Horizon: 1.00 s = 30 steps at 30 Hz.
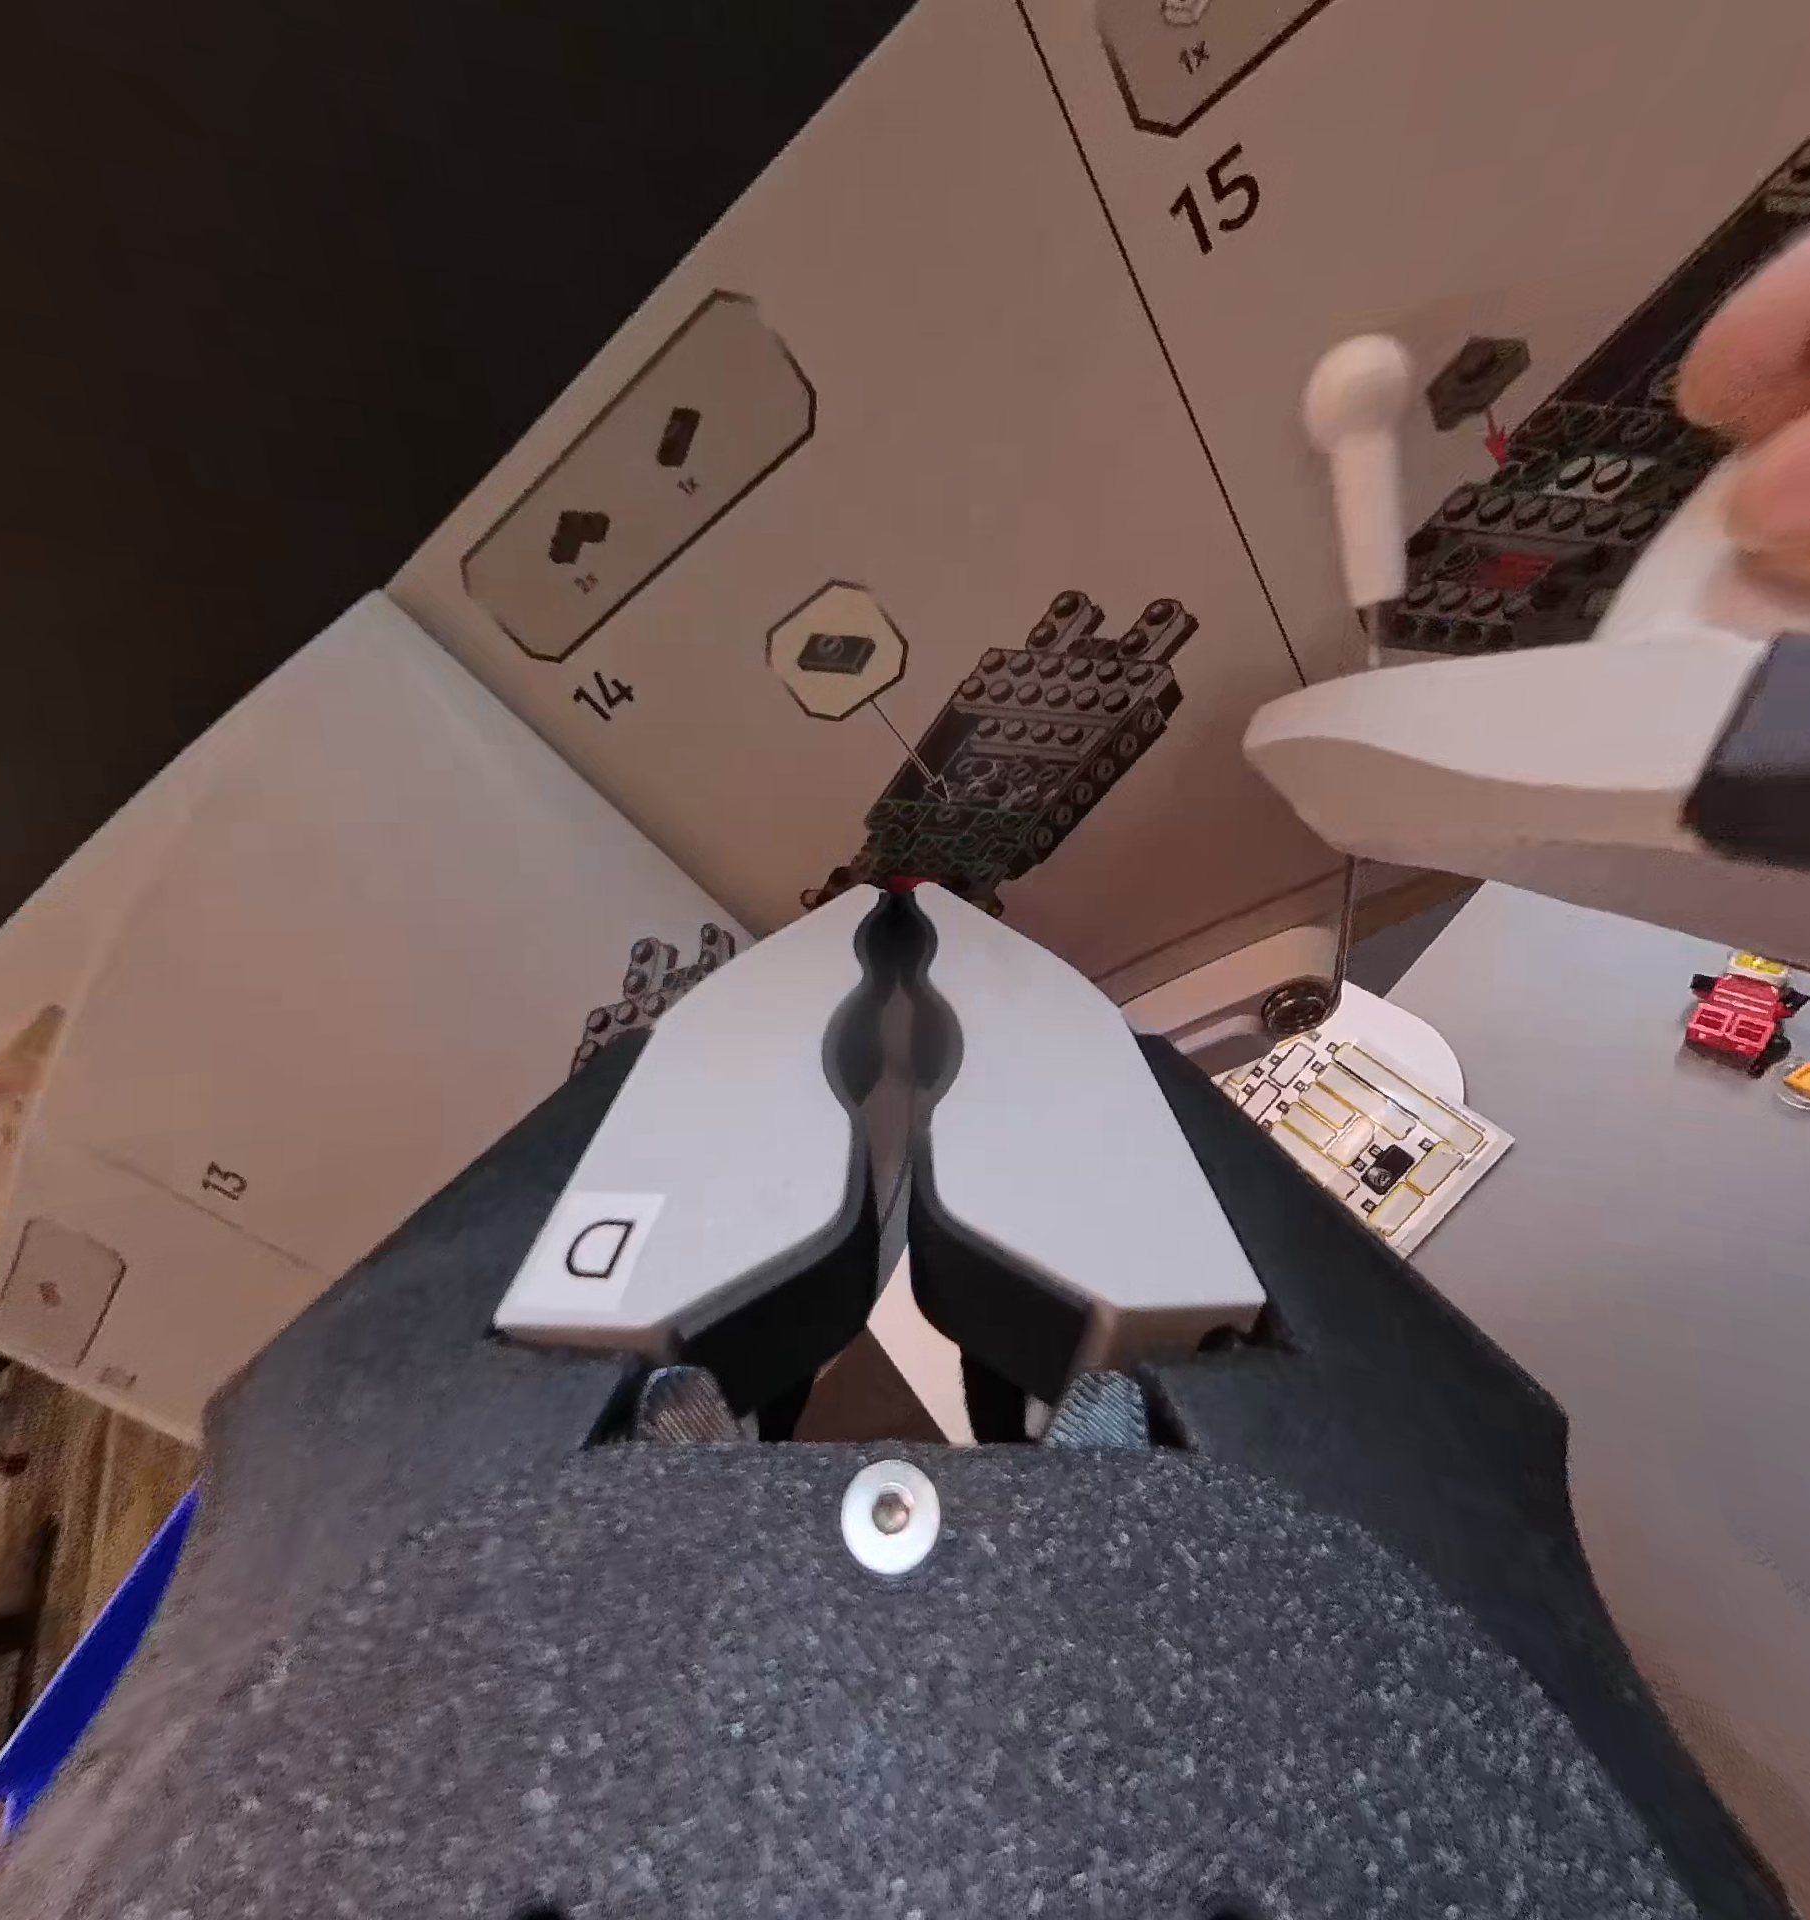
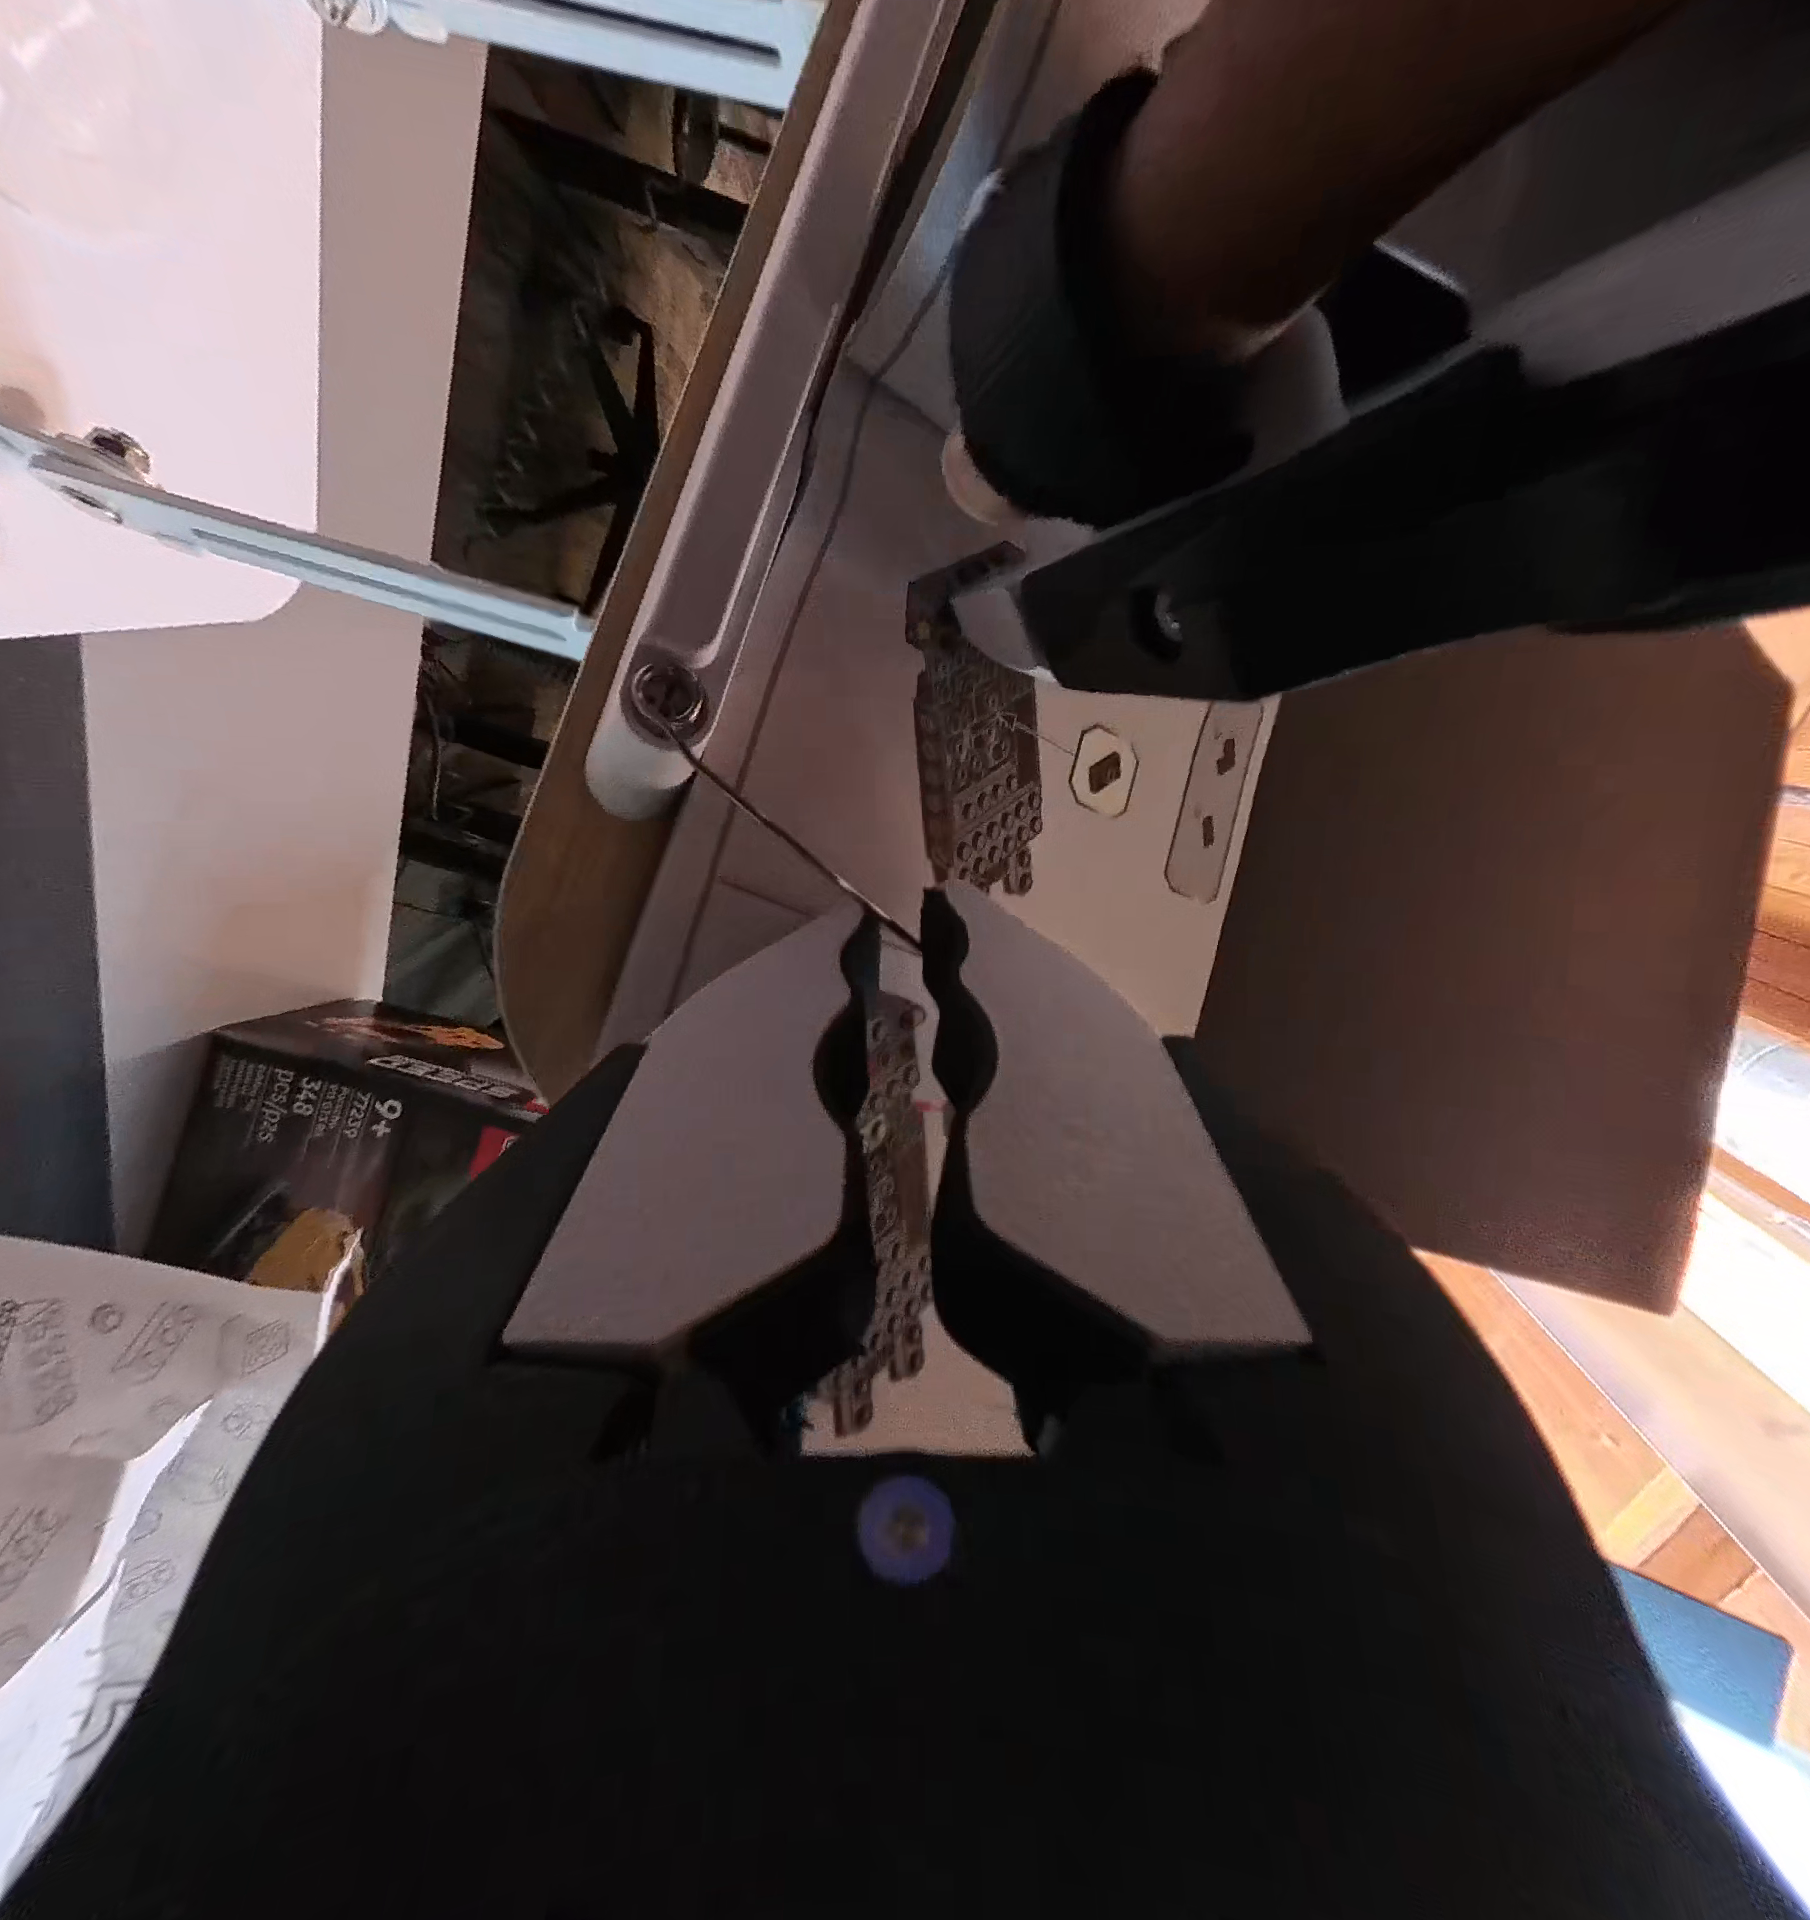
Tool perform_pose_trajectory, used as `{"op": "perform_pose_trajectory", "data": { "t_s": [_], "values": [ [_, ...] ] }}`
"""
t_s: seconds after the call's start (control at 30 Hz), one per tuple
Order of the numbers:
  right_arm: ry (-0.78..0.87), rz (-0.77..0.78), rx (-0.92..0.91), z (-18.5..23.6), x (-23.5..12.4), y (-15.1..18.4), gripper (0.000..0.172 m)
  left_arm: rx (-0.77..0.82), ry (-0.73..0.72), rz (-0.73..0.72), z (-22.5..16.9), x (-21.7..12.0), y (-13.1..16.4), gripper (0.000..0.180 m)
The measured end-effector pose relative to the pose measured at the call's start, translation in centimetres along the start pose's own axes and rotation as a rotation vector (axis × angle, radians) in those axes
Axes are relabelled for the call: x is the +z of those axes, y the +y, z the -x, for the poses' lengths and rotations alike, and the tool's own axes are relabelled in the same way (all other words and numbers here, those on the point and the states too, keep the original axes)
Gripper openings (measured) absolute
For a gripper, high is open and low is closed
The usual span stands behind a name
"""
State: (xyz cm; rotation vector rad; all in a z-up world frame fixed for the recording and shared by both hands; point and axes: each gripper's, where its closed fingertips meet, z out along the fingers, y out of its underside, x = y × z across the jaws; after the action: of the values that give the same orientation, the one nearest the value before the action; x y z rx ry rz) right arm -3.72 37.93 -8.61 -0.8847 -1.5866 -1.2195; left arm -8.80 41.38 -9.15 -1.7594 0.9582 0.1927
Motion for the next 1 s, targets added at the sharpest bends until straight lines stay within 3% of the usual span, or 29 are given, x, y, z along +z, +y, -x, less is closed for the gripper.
{"op": "perform_pose_trajectory", "data": {
  "t_s": [0.2, 0.27, 0.37, 0.5, 0.63, 0.8, 1.0],
  "values": [
    [-0.009, -0.074, -0.088, -0.5, 1.2, -0.5, 0.01, 0.0, 0.006, -0.066, 0.1, 0.0, -0.1, 0.0],
    [-0.022, -0.096, -0.041, -0.6, 1.3, -0.5, 0.011, -0.005, 0.003, -0.073, 0.1, 0.0, -0.1, 0.0],
    [0.001, -0.076, 0.098, -0.4, 0.5, -0.2, 0.018, -0.009, 0.01, -0.091, 0.0, -0.3, 0.1, 0.0],
    [0.03, -0.064, 0.414, -0.4, -1.3, 0.5, 0.036, -0.049, 0.024, -0.131, 0.0, -0.7, 0.2, 0.0],
    [-0.028, -0.102, 0.679, 2.1, -2.1, -0.3, 0.03, -0.165, 0.05, -0.209, 0.3, -1.9, -0.2, 0.0],
    [0.001, -0.062, 0.67, 3.6, -0.3, 1.2, 0.024, -0.266, 0.039, -0.302, 1.2, -5.0, 0.1, 0.0],
    [-0.007, -0.059, 0.676, 3.9, 1.7, 2.8, 0.026, -0.334, 0.057, -0.304, 1.1, -7.5, 2.9, 0.001]
  ]
}}
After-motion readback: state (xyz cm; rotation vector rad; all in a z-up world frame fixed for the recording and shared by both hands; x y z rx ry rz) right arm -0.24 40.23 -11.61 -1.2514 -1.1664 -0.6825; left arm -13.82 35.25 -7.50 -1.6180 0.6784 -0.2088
